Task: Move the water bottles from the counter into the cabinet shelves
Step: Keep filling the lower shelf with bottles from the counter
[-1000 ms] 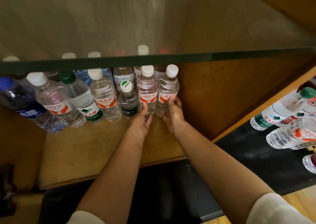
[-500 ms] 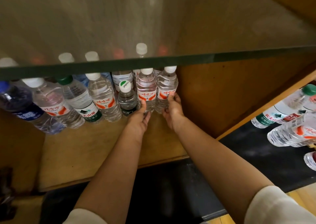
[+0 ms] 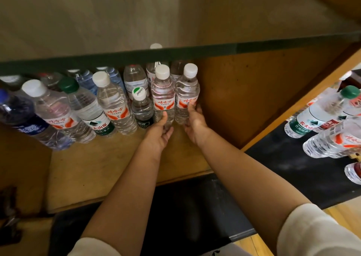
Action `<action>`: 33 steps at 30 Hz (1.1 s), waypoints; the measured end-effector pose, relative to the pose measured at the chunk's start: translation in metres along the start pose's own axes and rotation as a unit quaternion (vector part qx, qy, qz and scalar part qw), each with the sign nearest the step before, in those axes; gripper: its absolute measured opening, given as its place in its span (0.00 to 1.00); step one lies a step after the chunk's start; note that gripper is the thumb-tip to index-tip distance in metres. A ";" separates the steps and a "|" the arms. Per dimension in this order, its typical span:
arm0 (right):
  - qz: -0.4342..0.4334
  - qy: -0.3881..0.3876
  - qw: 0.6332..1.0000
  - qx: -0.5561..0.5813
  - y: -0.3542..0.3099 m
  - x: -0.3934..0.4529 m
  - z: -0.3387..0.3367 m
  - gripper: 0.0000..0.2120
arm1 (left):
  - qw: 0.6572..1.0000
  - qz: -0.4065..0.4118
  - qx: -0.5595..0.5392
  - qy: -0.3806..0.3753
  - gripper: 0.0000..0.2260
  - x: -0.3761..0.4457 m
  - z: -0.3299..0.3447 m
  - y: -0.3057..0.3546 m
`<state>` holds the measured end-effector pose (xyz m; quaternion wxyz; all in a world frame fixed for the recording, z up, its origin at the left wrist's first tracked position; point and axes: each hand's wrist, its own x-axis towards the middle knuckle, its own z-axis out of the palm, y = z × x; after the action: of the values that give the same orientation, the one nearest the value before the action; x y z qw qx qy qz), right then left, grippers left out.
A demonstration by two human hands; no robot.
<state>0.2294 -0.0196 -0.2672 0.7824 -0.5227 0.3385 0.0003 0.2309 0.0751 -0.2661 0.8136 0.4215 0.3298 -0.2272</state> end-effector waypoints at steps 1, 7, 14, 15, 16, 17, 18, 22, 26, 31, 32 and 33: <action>0.009 -0.001 1.000 -0.020 0.002 -0.003 -0.002 0.23 | 1.000 -0.002 0.026 -0.005 0.19 -0.002 -0.001 -0.003; 0.028 -0.081 0.988 -0.128 0.018 -0.053 -0.036 0.21 | 0.987 0.023 0.158 -0.028 0.11 -0.026 -0.019 -0.031; -0.057 -0.170 0.954 -0.240 0.037 -0.119 -0.131 0.13 | 0.933 0.120 0.339 -0.012 0.09 -0.073 -0.031 -0.092; -0.073 -0.170 0.949 -0.254 0.037 -0.125 -0.149 0.12 | 0.924 0.130 0.360 -0.015 0.09 -0.080 -0.029 -0.103; -0.086 -0.169 0.945 -0.267 0.036 -0.132 -0.168 0.11 | 0.914 0.139 0.381 -0.023 0.09 -0.087 -0.027 -0.115; -0.096 -0.165 0.942 -0.276 0.035 -0.137 -0.187 0.10 | 0.904 0.146 0.400 -0.038 0.09 -0.093 -0.024 -0.127; -0.104 -0.156 0.941 -0.282 0.033 -0.142 -0.205 0.09 | 0.895 0.151 0.417 -0.055 0.09 -0.098 -0.020 -0.139; -0.098 -0.093 0.952 -0.276 0.026 -0.153 -0.275 0.11 | 0.859 0.135 0.483 -0.099 0.10 -0.111 0.001 -0.188; -0.089 -0.011 0.968 -0.235 0.016 -0.158 -0.341 0.11 | 0.821 0.125 0.543 -0.125 0.11 -0.117 0.033 -0.236; -0.094 0.099 0.969 -0.208 0.001 -0.153 -0.426 0.10 | 0.788 0.105 0.574 -0.198 0.10 -0.117 0.086 -0.288; -0.095 0.123 0.967 -0.200 -0.002 -0.151 -0.442 0.10 | 0.782 0.099 0.577 -0.212 0.10 -0.116 0.097 -0.297; -0.098 0.146 0.966 -0.190 -0.006 -0.148 -0.459 0.10 | 0.777 0.096 0.581 -0.223 0.10 -0.113 0.109 -0.306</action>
<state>-0.1259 -0.3451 -0.2868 0.6070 -0.6866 0.3903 -0.0881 -0.0067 -0.1718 -0.3012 0.4830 0.7808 -0.0972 -0.3842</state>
